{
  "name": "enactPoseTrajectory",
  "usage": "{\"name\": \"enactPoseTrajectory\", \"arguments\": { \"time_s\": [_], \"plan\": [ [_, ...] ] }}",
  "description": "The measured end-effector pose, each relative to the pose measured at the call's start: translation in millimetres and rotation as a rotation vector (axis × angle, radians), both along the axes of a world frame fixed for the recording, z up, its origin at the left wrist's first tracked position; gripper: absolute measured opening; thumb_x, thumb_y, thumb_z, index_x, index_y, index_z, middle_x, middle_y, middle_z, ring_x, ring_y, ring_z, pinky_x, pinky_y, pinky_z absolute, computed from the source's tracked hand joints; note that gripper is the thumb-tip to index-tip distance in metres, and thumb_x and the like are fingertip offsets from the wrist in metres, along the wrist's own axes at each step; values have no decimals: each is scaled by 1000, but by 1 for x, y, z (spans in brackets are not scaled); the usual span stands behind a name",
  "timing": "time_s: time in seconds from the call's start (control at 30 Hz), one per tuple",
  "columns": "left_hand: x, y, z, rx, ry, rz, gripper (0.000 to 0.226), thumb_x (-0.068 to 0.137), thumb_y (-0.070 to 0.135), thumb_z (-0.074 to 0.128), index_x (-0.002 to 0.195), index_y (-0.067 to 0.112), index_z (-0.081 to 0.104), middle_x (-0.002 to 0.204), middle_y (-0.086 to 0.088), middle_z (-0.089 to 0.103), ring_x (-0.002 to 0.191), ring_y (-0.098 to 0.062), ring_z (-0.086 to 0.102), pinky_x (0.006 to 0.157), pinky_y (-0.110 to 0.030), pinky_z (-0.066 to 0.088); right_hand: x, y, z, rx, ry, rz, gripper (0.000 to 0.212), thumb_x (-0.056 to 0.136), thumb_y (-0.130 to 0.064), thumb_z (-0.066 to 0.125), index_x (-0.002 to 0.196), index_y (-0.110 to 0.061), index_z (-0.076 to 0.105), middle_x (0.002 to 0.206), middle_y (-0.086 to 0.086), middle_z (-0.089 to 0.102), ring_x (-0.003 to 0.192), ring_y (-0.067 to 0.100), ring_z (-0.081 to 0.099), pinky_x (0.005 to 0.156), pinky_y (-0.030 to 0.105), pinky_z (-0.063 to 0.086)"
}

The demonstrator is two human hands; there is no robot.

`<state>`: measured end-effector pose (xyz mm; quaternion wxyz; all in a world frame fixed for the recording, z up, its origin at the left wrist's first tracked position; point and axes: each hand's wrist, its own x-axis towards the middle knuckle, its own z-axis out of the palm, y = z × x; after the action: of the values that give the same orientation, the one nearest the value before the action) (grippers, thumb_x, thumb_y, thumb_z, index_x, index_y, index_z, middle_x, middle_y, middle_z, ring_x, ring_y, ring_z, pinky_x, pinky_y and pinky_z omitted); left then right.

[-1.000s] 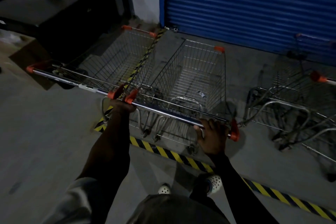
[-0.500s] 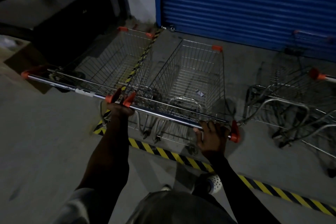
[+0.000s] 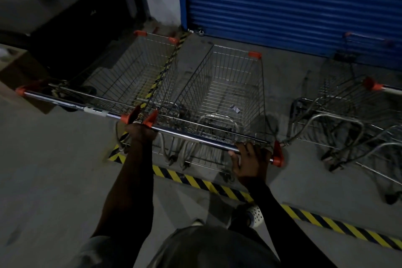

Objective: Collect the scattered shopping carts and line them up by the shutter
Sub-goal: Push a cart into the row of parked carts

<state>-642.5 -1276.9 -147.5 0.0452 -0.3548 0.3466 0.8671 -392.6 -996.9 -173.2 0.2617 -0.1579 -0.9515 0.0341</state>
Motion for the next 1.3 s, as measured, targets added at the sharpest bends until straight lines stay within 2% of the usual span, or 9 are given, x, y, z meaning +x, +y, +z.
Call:
{"name": "enactPoseTrajectory", "arguments": {
  "time_s": [0.13,0.2,0.23,0.33,0.6,0.8,0.97,1.17,1.3],
  "plan": [
    [53,37,21,-1085,32,7,40,103,25,53,133,-1,57,129,-32,58,117,-46,59,99,-47,48,-3,-6,5,-27,-30,-29,37,100,-53,55,109,-20,70,99,5,62,96,33,60,92,49,39],
    [79,60,19,-1388,439,95,34,103,20,53,125,-5,60,117,-29,62,112,-36,57,93,-38,40,-8,-15,10,-72,-50,-52,44,97,-60,56,110,-21,70,105,6,61,102,31,58,98,51,38],
    [88,65,14,-1504,639,-25,29,101,20,56,119,-2,61,116,-24,62,112,-31,53,92,-36,37,-12,-21,14,-95,-61,-52,46,97,-63,55,113,-23,70,111,6,62,108,31,57,101,52,36],
    [96,69,-5,-1740,799,-401,27,95,33,56,103,9,65,112,-16,61,111,-32,50,93,-43,35,-33,-40,30,-127,-116,-11,51,98,-66,47,124,-27,67,129,4,60,121,28,52,105,51,30],
    [82,30,-5,-1880,1195,-652,18,100,25,55,101,17,71,101,-1,67,98,-30,59,92,-45,39,-95,-105,27,-162,-44,160,27,99,-42,58,117,-23,68,115,2,64,112,29,57,104,49,35],
    [50,8,-16,-1945,1343,-826,34,102,37,46,108,14,70,103,-8,66,98,-35,58,95,-50,43,-108,-142,12,-241,1,0,25,90,-32,52,102,-19,69,101,6,68,102,31,58,98,45,36],
    [48,-7,-12,-1951,1381,-753,40,103,38,45,106,7,70,98,-13,65,96,-34,58,96,-49,45,-118,-153,1,-266,10,-72,28,91,-32,45,99,-20,70,100,3,70,102,30,61,96,44,35],
    [39,-8,-20,-2022,1248,-1008,56,106,47,27,113,6,66,113,-17,64,107,-37,56,103,-51,40,-117,-156,5,-181,117,-15,16,97,-29,56,94,-22,70,92,-3,66,94,28,61,85,41,37],
    [34,-4,-14,-2058,1282,-1006,48,105,42,31,110,6,62,110,-17,62,104,-36,54,99,-51,40,-123,-151,3,-194,69,-27,17,100,-32,54,94,-25,68,93,-5,65,96,28,61,85,41,34]
  ]
}}
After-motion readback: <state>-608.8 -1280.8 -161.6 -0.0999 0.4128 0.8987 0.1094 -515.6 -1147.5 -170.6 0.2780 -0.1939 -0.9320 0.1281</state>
